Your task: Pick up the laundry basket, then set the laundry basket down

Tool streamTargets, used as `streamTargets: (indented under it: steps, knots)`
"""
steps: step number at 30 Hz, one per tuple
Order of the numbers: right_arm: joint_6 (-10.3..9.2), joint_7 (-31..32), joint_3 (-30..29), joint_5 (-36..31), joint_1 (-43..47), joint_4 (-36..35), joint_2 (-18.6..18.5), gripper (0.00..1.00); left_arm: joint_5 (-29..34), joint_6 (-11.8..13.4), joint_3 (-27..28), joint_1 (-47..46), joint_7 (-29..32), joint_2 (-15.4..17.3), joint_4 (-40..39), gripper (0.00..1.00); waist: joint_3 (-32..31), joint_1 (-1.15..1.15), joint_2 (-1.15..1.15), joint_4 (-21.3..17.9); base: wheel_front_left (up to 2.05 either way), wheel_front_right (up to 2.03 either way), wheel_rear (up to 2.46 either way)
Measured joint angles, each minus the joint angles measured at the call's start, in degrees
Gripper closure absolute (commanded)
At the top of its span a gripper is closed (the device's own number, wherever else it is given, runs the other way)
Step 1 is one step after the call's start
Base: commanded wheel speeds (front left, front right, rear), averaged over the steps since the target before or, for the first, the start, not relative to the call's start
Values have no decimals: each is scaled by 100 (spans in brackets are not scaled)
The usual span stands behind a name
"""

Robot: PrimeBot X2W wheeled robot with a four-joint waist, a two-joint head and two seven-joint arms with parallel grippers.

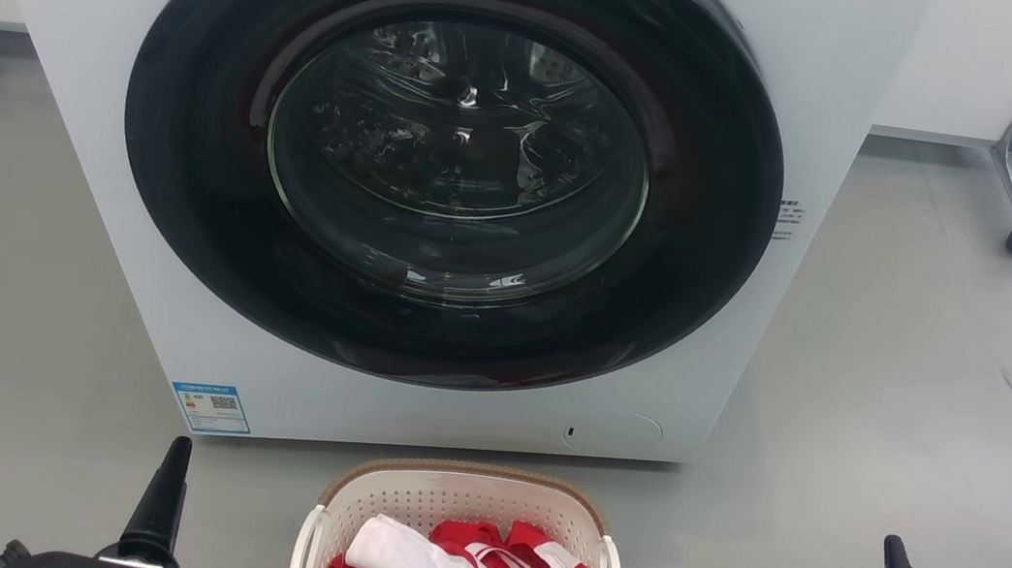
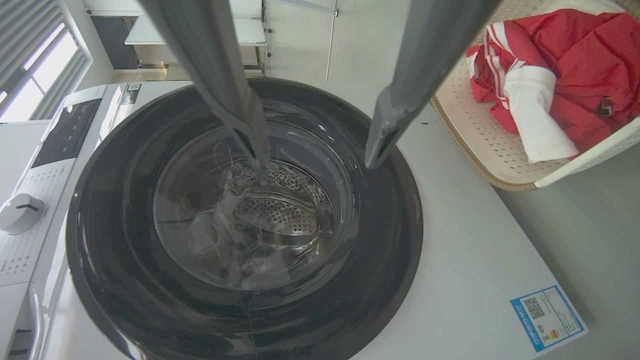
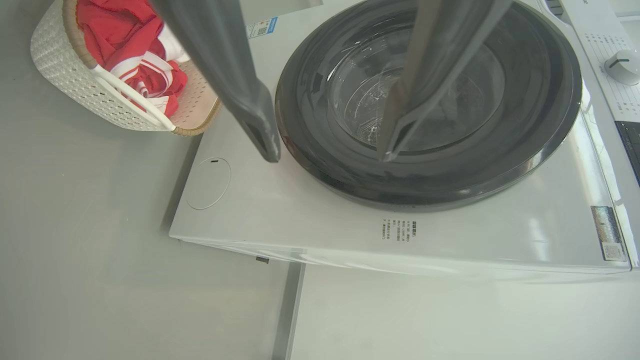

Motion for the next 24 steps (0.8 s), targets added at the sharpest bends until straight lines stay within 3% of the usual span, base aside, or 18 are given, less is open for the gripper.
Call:
streamTargets:
  steps: [12, 24]
  knots:
    - [-175, -250, 431, -1269, -15, -167, -27, 0, 1250, 235, -264, 57, -252, 18, -254, 0, 4, 0, 0, 8, 0, 0, 0]
    - [-358, -502, 880, -2508, -21, -287, -120, 0, 2876, 427, -670, 68, -503, 197, -431, 0, 8, 0, 0, 28, 0, 0, 0]
